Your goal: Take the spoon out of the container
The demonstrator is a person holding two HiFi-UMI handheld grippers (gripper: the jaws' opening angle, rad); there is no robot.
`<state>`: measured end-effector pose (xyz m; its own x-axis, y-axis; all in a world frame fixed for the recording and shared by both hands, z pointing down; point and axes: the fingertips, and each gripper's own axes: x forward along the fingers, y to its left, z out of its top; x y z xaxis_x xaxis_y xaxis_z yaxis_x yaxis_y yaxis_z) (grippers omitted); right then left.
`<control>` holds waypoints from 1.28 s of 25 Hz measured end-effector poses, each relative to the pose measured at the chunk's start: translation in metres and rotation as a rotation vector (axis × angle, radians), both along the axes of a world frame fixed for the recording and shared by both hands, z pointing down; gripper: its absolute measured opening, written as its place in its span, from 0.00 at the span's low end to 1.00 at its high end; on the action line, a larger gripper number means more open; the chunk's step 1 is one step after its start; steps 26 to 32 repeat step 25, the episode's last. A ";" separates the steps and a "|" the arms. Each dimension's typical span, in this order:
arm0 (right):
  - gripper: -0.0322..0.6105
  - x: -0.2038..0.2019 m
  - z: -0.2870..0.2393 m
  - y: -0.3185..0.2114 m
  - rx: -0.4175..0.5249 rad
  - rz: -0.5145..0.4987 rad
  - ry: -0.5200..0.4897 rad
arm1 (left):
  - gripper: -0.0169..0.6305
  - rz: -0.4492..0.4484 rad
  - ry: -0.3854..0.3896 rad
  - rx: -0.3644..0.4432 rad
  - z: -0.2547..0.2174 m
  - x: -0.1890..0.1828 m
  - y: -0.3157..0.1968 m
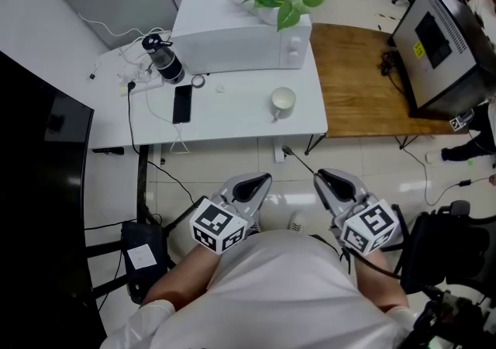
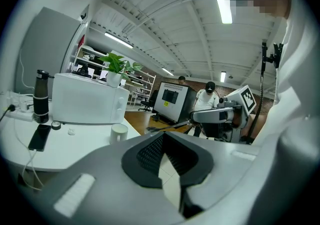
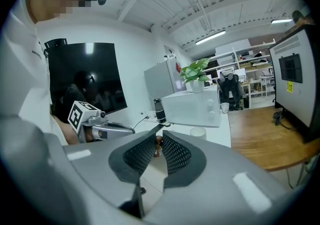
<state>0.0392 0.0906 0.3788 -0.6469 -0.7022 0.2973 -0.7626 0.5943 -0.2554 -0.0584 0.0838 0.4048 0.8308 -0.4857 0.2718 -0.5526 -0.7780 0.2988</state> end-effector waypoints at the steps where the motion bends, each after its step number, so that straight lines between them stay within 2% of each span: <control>1: 0.13 0.000 0.001 0.000 -0.002 -0.001 0.000 | 0.03 -0.001 0.000 -0.001 0.000 0.000 0.000; 32: 0.13 0.006 0.001 0.004 -0.008 0.011 -0.005 | 0.03 -0.006 0.010 -0.005 0.000 0.005 -0.001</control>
